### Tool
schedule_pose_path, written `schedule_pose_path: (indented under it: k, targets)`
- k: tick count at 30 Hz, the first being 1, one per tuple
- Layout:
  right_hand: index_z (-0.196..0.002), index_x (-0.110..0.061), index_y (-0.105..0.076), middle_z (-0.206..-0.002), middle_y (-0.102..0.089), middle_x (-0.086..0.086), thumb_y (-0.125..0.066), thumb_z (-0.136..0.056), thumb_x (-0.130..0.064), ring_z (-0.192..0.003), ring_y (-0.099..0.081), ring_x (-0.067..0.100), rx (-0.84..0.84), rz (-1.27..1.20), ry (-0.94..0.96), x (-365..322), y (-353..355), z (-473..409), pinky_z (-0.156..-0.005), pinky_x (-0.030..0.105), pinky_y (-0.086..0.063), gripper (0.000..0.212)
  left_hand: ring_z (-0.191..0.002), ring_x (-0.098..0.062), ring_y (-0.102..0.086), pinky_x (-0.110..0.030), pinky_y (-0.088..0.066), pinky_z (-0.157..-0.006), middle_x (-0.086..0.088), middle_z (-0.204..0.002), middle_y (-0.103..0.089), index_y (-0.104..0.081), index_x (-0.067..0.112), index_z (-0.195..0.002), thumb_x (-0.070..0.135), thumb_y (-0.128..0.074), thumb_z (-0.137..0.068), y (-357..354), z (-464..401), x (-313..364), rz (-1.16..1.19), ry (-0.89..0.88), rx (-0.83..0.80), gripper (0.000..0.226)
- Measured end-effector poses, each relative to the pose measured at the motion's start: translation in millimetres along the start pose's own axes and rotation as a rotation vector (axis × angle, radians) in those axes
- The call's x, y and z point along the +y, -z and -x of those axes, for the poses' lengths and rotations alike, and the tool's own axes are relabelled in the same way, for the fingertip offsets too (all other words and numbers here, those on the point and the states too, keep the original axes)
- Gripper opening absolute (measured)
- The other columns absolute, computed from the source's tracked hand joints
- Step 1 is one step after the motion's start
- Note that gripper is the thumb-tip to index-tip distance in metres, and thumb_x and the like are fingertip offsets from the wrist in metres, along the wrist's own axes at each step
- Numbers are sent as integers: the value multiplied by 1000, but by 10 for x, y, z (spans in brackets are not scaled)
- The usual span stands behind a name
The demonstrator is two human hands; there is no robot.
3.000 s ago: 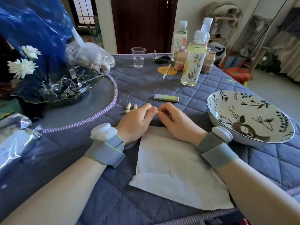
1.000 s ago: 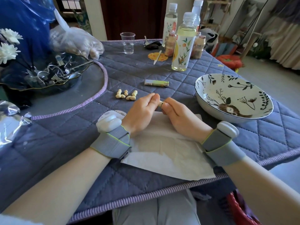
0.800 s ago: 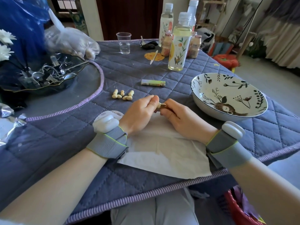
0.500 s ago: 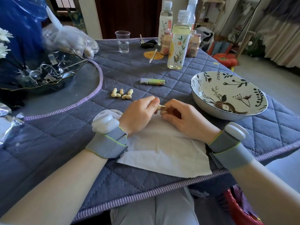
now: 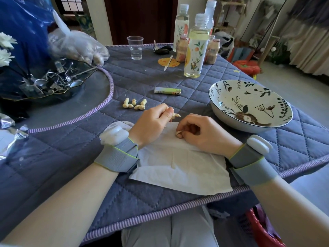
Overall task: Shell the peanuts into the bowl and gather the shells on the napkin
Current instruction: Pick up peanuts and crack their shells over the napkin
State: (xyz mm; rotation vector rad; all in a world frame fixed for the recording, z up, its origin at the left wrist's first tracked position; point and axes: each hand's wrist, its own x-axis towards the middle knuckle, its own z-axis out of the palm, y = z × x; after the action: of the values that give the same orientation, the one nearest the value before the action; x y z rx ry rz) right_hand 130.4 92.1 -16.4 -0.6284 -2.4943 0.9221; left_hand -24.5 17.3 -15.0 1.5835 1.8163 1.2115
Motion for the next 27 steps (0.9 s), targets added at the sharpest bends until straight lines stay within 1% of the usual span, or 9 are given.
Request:
schedule_pose_path:
  k: [2, 4, 7, 12, 16, 19, 22, 24, 27]
  targets:
    - [-80, -15, -65, -79, -66, 0, -58, -78, -1, -63, -50, 8, 29, -20, -18, 9, 17, 3, -64, 14, -41, 17, -41, -3, -37, -20, -26, -49, 11, -43, -43, -44, 19, -63, 26, -36, -97, 15, -14, -16, 85, 35, -12, 36]
    - [-80, -17, -66, -81, -66, 0, -56, -78, -1, -69, -56, 13, 77, 0, -35, 20, 46, -11, -68, 19, -45, 20, -38, -3, -31, -14, -25, -43, 12, -40, -38, -45, 14, -67, 26, -35, -98, 45, -31, -14, 191, 74, -29, 35]
    - [-84, -14, -70, -78, -59, -6, -55, -82, -5, -69, -54, 10, 155, 19, -52, -1, 75, -21, -66, 11, -41, 17, -43, -3, -28, -12, -25, -41, 4, -54, -34, -44, 11, -66, 29, -35, -98, 52, -41, 4, 280, 121, -17, 37]
    - [-80, -14, -62, -67, -60, -6, -59, -85, -24, -67, -56, 18, 200, -41, 33, -87, 34, -33, -67, 26, -45, 11, -41, -3, -36, -26, -25, -51, 13, -40, -42, -37, 21, -54, 36, -32, -97, 0, -19, 12, 61, 40, -46, 46]
    - [-79, -10, -61, -71, -58, 5, -53, -84, -25, -72, -49, 23, 211, 99, 126, -77, -12, -68, -69, 28, -41, 18, -44, -4, -38, -27, -27, -53, 6, -48, -39, -39, 20, -54, 39, -31, -97, -9, -20, 28, -36, 17, -50, 47]
    - [-77, -8, -59, -70, -58, 7, -53, -84, -22, -71, -50, 25, 228, 83, 99, -56, -9, -68, -69, 33, -43, 17, -47, -4, -40, -24, -31, -55, 4, -54, -44, -46, 22, -60, 46, -33, -94, -11, -22, 4, -26, -23, -48, 43]
    - [-73, -9, -58, -67, -60, 6, -56, -86, -15, -70, -53, 25, 214, 3, 28, -17, 11, -65, -70, 39, -46, 14, -52, -6, -42, -19, -34, -54, 7, -56, -46, -54, 23, -74, 40, -42, -90, -6, -4, -19, 15, -104, 9, 26]
    - [-72, -11, -57, -65, -61, 3, -56, -87, -14, -69, -51, 22, 196, -8, -11, 2, 20, -66, -71, 37, -45, 15, -57, -8, -46, -19, -37, -56, 9, -62, -51, -60, 19, -87, 36, -46, -85, -6, -9, -27, -3, -148, 43, 22]
    - [-74, -12, -57, -61, -58, -4, -55, -88, -14, -65, -49, 17, 186, -24, -45, -8, 12, -63, -68, 32, -43, 14, -65, -9, -50, -12, -37, -57, 5, -72, -57, -64, 15, -92, 32, -52, -83, -10, -26, -51, -76, -198, 53, 23]
